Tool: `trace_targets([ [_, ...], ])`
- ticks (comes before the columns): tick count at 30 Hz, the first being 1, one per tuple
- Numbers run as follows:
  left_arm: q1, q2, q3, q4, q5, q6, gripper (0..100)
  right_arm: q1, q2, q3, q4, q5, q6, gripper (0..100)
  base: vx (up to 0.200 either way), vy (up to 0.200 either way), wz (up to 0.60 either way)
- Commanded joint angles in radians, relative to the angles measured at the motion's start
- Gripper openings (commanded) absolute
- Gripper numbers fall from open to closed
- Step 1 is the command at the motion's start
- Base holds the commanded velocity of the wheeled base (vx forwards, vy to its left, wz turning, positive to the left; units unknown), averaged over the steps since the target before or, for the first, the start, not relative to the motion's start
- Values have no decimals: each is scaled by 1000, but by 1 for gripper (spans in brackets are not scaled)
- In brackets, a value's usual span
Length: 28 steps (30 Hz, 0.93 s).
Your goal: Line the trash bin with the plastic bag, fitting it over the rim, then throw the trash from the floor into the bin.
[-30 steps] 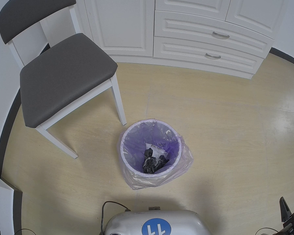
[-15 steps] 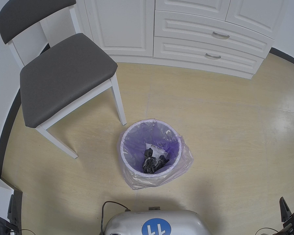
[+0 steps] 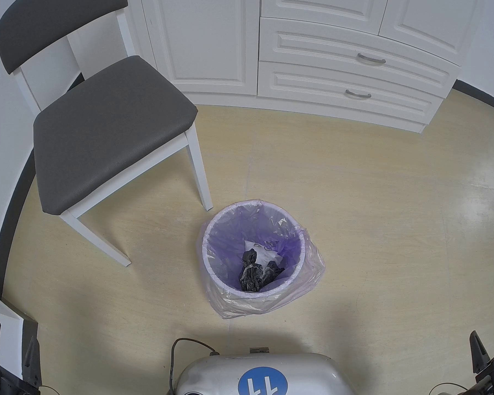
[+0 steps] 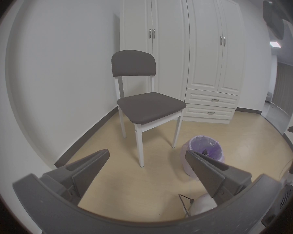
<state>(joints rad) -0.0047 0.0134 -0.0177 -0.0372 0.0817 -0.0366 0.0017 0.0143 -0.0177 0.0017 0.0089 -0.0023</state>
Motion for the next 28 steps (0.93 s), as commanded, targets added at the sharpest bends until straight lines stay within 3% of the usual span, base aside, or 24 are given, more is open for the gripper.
trace_targets([
  [1,0,-10,18,30,-57,-6,100,0,-14,18,0,-1,-2,100,0,0,0],
  [5,0,-12,18,37,-69,44,100,0,-14,18,0,-1,-5,100,0,0,0],
  [28,0,-10,18,36,-56,-8,100,1,-14,18,0,-1,1,100,0,0,0],
])
